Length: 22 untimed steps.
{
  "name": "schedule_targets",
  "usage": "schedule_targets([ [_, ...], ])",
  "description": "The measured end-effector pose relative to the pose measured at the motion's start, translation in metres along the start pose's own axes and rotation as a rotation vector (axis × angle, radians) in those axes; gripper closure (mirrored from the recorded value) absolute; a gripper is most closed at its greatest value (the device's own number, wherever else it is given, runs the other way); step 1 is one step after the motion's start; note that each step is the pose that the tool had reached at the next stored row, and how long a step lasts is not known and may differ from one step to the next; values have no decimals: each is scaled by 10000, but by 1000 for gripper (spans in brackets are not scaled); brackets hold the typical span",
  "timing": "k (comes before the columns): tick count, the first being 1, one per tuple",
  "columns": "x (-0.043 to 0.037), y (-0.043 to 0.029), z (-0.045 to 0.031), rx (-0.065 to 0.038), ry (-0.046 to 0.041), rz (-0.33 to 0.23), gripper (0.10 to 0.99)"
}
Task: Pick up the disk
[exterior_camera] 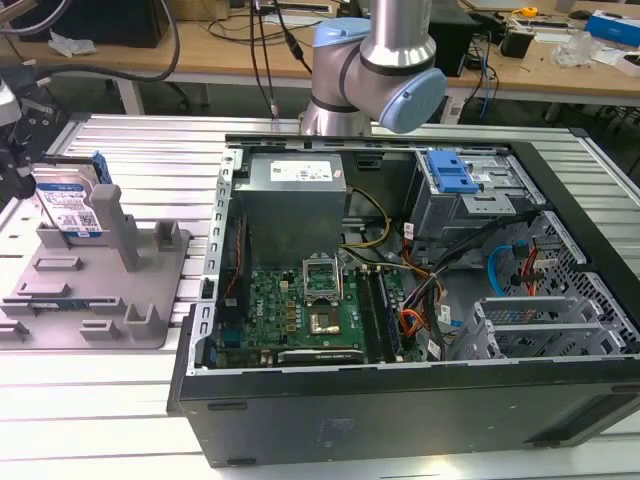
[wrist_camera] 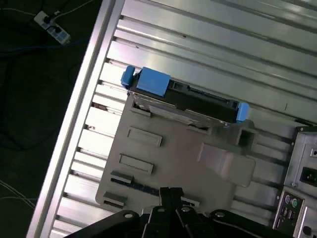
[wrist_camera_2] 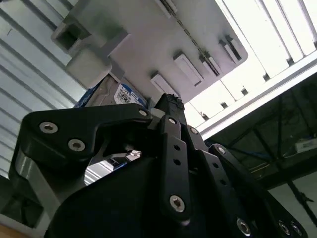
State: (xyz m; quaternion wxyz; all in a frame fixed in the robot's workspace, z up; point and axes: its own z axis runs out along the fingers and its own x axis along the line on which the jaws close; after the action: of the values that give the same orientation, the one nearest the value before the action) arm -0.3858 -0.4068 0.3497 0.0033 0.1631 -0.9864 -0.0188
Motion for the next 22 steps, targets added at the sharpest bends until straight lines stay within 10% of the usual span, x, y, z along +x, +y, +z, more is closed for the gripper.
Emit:
schedule_targets([
  [6,0,0,5,1,66,-1710,973],
  [12,0,-1,7,1,142,-3688,545],
  [22,0,-1,11,3,233,-6095,545],
])
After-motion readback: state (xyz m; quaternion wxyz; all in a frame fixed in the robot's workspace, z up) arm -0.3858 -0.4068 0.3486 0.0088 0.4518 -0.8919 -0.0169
